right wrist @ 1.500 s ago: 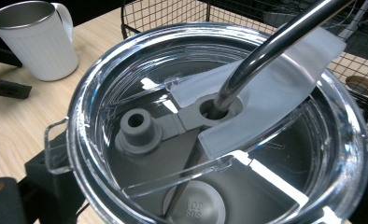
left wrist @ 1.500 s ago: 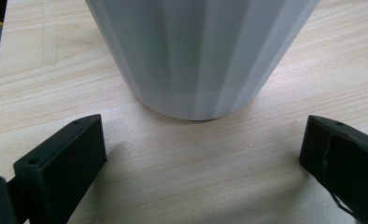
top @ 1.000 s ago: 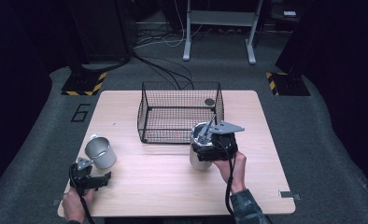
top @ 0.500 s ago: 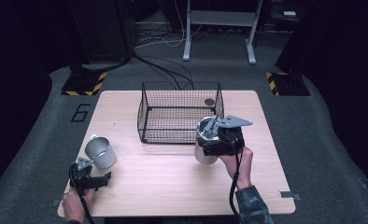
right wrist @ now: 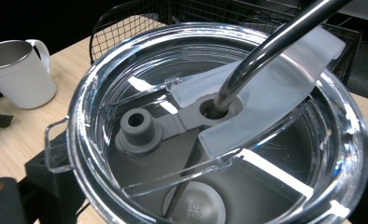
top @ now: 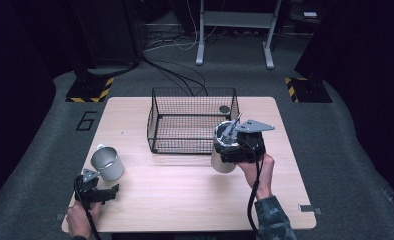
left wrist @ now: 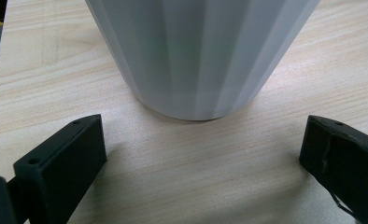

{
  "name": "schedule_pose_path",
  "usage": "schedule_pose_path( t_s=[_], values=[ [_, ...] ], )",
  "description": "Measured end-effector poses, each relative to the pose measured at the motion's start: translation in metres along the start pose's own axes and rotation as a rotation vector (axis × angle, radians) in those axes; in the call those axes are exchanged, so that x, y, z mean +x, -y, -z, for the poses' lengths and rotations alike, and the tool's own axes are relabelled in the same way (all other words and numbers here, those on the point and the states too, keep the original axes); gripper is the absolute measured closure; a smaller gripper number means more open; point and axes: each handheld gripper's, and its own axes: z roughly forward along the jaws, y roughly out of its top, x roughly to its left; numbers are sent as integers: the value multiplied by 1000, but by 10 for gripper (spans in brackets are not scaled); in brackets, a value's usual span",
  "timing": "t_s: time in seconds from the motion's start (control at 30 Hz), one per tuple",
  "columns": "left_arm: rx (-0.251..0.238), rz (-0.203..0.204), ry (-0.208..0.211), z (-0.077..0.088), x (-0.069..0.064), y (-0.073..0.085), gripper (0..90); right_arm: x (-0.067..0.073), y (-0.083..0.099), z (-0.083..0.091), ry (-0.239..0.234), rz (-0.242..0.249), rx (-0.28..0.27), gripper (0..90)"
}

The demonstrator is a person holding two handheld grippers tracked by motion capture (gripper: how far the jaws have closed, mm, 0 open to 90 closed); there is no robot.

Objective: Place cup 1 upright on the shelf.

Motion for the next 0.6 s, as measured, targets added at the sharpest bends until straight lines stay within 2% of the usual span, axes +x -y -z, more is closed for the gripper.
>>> schedule_pose_path(
  t_s=[0.1, 0.17, 0.23, 0.27, 0.6],
  values=[
    [-10, 2, -5, -1, 0, 0, 3, -1, -3, 1, 6, -7, -2, 34],
    [2, -1, 1, 0, 0, 0, 3, -2, -5, 2, 10, 1, -5, 34],
    [-5, 1, -1, 0, 0, 0, 3, -4, -8, 4, 10, 9, -4, 34],
    [-2, 1, 0, 0, 0, 0, 3, -3, -9, 4, 12, -2, -4, 34],
    [-11, 3, -6, -1, 0, 0, 3, -9, -19, 11, 26, -2, -15, 34]
  ],
)
